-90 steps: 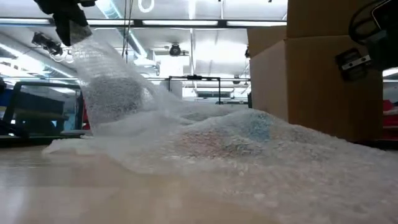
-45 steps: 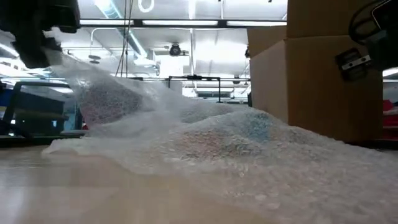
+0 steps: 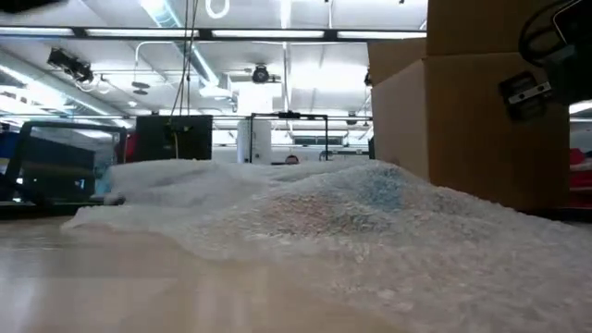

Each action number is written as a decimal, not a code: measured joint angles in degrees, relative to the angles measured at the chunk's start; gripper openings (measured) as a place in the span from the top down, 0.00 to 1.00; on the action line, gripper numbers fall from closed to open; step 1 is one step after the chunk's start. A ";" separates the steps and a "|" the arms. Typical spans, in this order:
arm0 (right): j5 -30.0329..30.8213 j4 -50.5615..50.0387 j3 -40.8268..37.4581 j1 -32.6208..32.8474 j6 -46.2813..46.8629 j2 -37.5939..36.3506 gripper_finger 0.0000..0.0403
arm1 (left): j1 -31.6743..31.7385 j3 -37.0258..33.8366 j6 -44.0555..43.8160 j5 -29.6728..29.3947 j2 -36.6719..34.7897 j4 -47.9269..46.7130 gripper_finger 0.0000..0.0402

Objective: Wrap mug
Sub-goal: Prepare the transparent bubble wrap

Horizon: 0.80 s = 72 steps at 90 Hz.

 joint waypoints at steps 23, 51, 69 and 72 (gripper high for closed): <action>0.88 0.45 0.00 -0.04 -10.91 -0.02 0.99 | -0.61 -0.09 25.17 -17.92 0.11 11.59 0.69; 1.01 0.98 0.00 -0.04 -11.98 -0.02 0.99 | 1.00 -10.25 23.79 -44.04 9.44 15.25 0.69; 1.16 10.48 -0.02 -0.04 -13.23 0.23 0.99 | 4.36 -12.31 14.81 -45.23 23.05 18.42 0.69; 1.16 14.96 -0.02 -0.04 -13.22 0.48 0.99 | 5.17 -11.93 12.87 -45.17 25.62 18.37 0.69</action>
